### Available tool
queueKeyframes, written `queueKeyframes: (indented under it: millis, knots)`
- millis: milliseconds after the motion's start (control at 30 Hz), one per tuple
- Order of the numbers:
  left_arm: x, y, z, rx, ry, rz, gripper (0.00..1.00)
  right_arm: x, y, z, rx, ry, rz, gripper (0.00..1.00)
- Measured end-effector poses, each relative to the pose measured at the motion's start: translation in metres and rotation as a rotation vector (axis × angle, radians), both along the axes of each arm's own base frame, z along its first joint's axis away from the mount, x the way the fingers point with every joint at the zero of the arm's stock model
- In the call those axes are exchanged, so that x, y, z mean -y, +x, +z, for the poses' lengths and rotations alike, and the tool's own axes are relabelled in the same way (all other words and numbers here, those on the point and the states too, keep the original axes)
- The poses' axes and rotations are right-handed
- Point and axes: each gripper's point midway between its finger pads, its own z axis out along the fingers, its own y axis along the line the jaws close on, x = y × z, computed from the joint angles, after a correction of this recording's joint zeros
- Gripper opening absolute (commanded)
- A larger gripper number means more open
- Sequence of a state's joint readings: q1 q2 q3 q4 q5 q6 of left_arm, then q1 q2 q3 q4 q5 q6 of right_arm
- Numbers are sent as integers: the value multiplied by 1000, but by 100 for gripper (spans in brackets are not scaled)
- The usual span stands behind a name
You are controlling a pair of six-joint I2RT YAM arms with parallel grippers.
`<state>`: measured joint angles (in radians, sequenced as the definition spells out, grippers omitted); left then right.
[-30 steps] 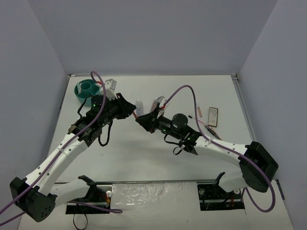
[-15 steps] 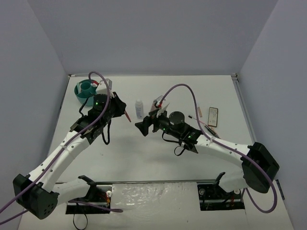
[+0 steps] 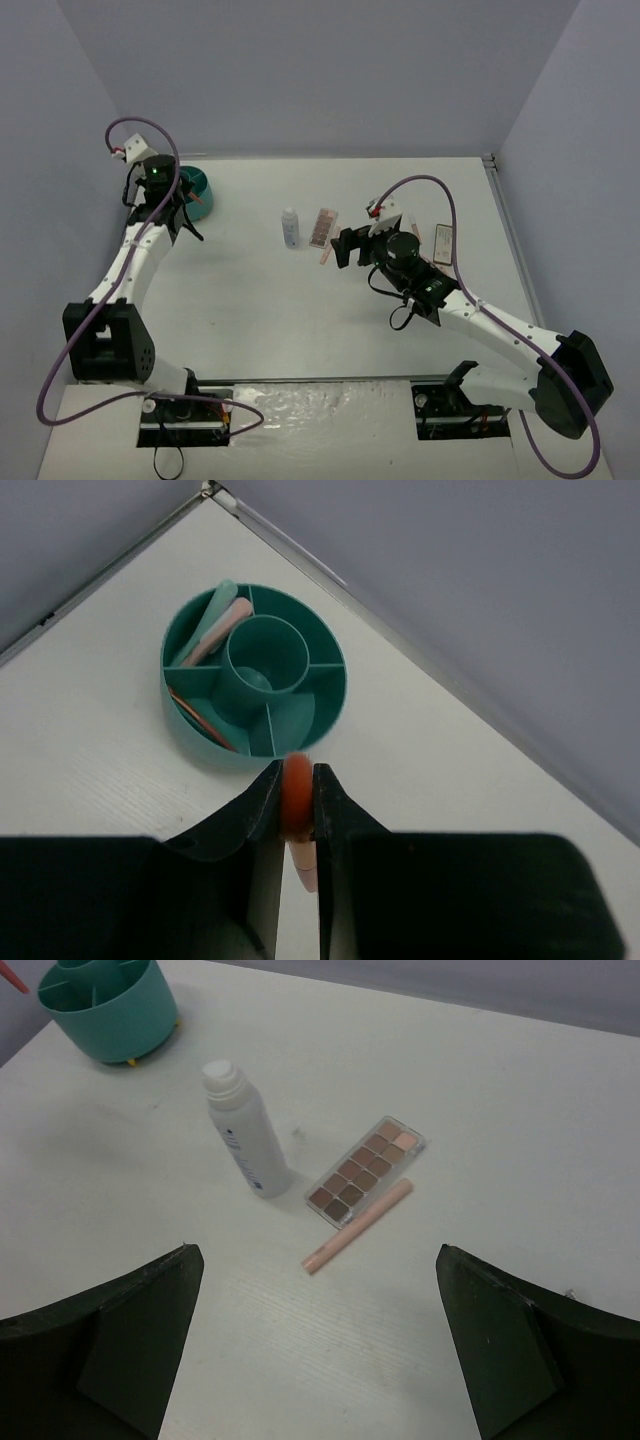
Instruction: Organize the makeup
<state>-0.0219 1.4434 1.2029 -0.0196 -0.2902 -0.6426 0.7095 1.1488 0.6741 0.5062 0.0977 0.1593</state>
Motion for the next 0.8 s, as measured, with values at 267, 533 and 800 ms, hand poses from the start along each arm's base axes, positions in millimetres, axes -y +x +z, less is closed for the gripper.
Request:
queueKeyframes:
  millis: [267,533,800]
  knots:
    - [-68,51,-35,-2,-61,162,0,18,8,-12,-26,-12,-51,100]
    - [-78,80,-55,1,-72,181,0,19,8,-14,-29,-14,-51,100]
    - [-82,87,-75,-14,-80,208,1,20,9,-14,-27,-13,-57,100]
